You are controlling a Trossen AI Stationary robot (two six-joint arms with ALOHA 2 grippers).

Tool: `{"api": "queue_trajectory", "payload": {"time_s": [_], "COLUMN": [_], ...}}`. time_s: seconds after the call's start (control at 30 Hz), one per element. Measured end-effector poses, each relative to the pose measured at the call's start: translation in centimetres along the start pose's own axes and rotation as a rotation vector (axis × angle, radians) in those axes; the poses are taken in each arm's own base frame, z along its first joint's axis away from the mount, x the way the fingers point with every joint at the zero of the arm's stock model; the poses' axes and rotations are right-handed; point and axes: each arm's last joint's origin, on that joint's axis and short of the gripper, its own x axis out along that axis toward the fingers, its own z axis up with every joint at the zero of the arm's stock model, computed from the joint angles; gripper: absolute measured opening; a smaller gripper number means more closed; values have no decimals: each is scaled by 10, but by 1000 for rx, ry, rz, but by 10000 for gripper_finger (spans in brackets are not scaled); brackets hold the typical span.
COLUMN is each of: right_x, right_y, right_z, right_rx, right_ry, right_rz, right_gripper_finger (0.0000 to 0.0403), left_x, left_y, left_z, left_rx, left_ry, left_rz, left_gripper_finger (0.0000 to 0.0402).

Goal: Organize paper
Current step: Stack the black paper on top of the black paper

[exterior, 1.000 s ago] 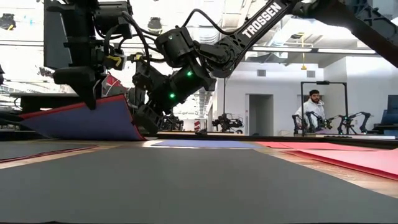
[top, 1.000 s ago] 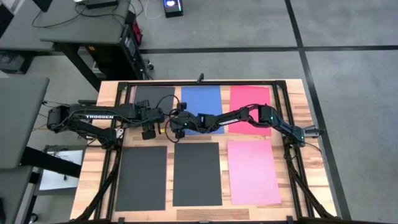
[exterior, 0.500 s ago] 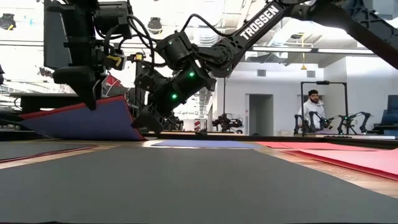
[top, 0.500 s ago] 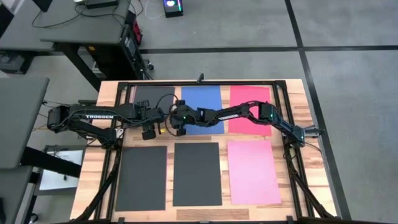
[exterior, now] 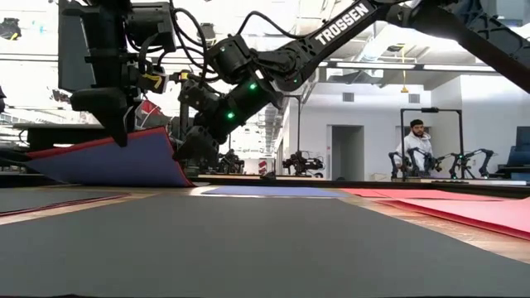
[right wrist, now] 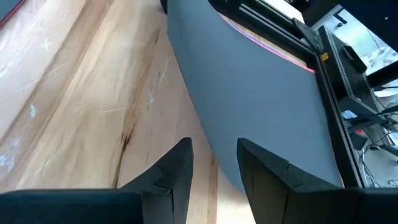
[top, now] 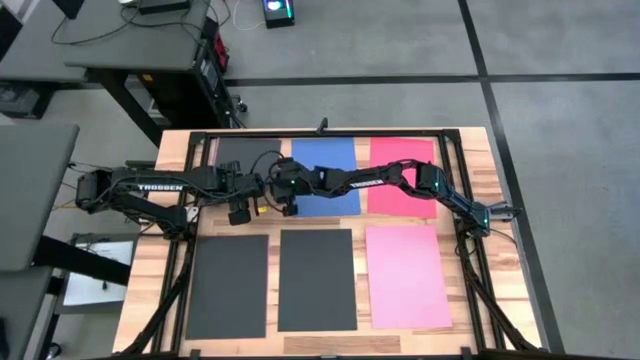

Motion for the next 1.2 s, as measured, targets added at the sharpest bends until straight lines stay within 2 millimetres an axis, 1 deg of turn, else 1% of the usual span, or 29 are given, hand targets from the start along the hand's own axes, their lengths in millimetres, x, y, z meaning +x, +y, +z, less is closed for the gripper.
{"api": "queue_trajectory", "payload": {"time_s": [0.4, 0.63, 1.2], "right_x": [1, 1, 1], "right_y": [-7, -9, -10], "right_z": [-7, -4, -3], "right_rx": [9, 46, 49], "right_ry": [22, -5, -14], "right_rz": [-4, -21, -27], "right_gripper_finger": [92, 91, 91], "left_x": [0, 0, 0], "left_y": [0, 0, 0], "left_z": [0, 1, 1], "left_rx": [-1, -4, -4], "left_ry": [-1, -8, -8], "left_rz": [0, 1, 1], "left_gripper_finger": [166, 166, 166]}}
